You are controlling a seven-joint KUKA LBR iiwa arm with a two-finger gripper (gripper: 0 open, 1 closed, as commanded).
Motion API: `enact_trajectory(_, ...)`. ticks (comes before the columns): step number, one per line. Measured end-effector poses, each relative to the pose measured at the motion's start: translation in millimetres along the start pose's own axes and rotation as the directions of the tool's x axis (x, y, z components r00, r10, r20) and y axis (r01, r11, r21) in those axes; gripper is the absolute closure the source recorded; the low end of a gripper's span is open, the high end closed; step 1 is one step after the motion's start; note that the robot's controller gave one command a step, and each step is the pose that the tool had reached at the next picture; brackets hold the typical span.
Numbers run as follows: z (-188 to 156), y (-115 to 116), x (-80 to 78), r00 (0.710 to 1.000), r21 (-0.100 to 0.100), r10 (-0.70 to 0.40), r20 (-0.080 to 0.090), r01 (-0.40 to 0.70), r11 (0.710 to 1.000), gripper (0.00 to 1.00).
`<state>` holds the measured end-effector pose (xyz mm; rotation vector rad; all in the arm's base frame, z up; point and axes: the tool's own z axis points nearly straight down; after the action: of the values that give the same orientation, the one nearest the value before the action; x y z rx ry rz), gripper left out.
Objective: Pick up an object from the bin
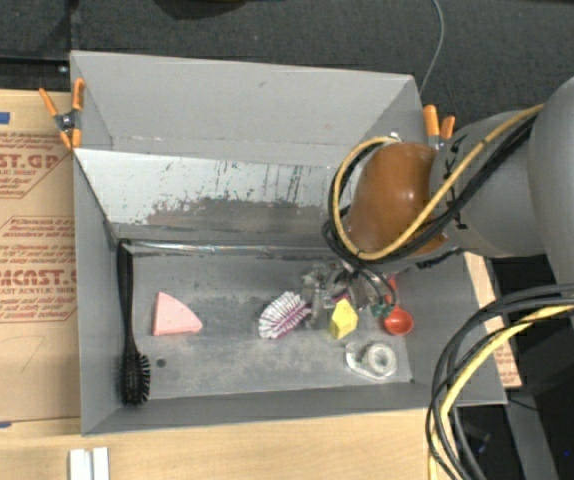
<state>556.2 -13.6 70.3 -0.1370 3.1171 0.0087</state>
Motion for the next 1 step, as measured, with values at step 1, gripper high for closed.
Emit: enact_trajectory(1,-9.1,0.4,1.4,1.0,0.0,0.0,-0.005,0.0,1.0,1.0)
